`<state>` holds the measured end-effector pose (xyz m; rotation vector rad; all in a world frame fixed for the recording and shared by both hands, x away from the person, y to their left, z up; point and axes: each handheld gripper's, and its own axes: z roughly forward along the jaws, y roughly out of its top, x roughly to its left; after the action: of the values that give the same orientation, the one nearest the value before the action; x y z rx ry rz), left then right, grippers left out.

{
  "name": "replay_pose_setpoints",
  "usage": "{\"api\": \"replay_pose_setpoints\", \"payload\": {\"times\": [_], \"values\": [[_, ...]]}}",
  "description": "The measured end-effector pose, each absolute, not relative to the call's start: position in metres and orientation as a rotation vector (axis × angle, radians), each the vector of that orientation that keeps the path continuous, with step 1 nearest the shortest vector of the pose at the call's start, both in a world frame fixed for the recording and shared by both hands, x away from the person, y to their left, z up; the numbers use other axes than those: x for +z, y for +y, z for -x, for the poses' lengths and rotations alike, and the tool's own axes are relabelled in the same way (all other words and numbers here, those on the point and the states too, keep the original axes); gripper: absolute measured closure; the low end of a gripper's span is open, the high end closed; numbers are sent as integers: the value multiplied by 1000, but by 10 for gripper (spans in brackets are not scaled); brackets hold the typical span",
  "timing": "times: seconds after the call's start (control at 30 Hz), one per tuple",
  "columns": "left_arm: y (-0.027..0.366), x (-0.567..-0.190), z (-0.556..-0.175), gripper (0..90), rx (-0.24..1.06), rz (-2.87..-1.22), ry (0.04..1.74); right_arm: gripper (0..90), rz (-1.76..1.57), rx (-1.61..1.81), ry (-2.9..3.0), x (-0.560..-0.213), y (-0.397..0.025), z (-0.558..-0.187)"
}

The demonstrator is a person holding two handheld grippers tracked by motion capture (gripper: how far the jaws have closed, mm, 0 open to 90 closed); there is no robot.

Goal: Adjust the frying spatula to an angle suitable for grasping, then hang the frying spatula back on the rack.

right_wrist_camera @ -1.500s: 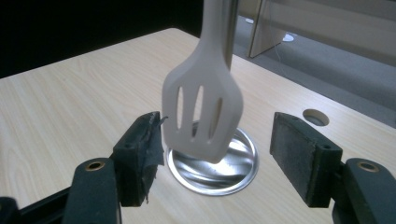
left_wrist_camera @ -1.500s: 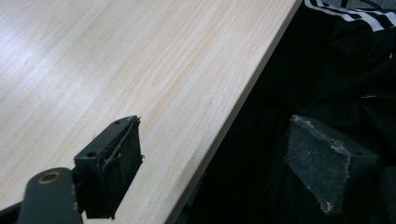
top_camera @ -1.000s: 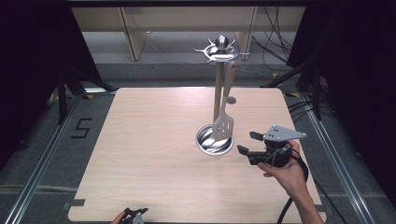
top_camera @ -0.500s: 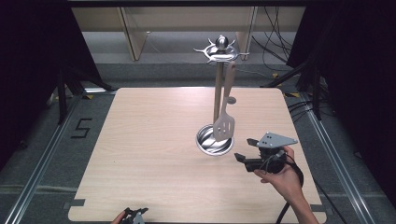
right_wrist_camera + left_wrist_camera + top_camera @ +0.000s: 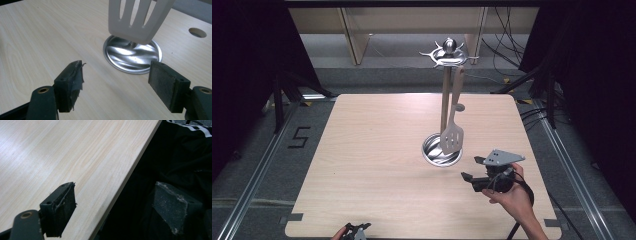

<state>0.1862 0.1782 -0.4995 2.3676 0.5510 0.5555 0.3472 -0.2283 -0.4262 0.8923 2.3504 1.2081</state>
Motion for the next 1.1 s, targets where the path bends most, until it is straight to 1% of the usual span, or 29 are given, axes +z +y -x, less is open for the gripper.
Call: {"api": "replay_pose_setpoints", "payload": {"times": [0.27, 0.33, 1.1], "values": [[179, -500, -187, 175, 575, -2368, 562, 284, -886, 1199, 2379, -434, -229, -346], [178, -499, -187, 175, 552, -2368, 556, 281, -893, 1195, 2376, -435, -229, -345], [179, -500, -184, 175, 560, -2365, 558, 270, -939, 1197, 2397, -448, -237, -336]]}}
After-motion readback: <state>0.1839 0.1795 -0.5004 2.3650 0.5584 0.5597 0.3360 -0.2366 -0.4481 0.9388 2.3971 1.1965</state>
